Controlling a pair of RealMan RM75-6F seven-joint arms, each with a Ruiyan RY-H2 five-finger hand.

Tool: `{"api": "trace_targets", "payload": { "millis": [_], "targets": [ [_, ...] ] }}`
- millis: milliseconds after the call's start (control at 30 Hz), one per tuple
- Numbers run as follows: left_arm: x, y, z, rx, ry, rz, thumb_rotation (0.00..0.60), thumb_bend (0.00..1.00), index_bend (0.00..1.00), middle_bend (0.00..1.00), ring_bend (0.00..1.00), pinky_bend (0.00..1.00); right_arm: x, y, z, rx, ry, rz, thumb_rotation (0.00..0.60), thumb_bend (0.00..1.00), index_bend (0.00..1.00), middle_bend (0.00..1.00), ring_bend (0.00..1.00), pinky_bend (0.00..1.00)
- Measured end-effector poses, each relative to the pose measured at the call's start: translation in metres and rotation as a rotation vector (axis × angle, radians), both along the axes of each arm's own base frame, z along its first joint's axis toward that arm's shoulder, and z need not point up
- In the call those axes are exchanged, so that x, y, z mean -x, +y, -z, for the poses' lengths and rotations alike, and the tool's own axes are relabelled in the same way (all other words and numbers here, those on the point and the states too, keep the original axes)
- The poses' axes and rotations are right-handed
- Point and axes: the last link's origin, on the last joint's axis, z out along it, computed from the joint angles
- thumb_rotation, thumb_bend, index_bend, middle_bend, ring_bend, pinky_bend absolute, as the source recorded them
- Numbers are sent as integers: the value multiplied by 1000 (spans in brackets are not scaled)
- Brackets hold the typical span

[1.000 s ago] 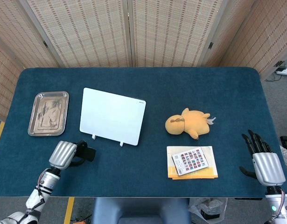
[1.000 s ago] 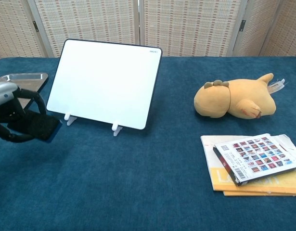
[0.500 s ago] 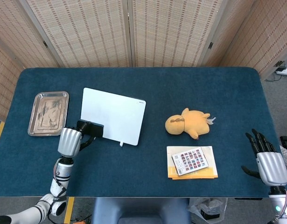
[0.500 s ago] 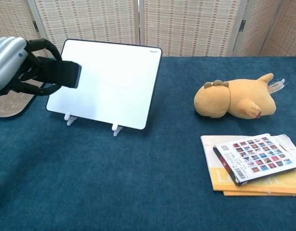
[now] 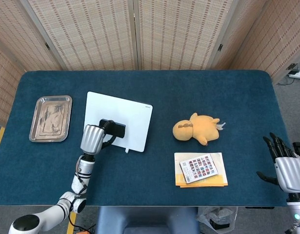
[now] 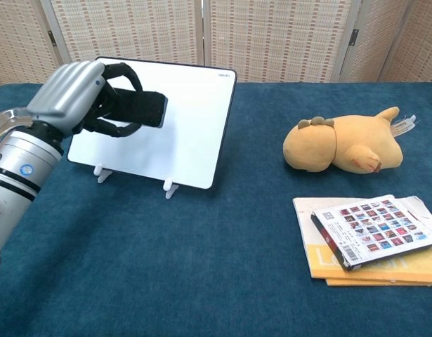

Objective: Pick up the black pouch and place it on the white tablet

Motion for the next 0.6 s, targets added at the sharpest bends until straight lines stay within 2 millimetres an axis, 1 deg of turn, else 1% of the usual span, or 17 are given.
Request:
{"api": "trace_targets", "payload": {
  "millis": [200, 600],
  "targets": [
    [-2, 10, 6, 24, 8, -4, 600, 252, 693, 1000, 1000, 1000, 1, -1, -1, -1, -3, 8, 600, 151, 0, 0, 48, 203],
    [1, 30, 22, 89, 37, -55, 600, 252, 697, 1000, 1000, 1000, 6, -2, -6, 15, -12, 35, 600, 150, 0, 0, 48, 203]
  ]
}}
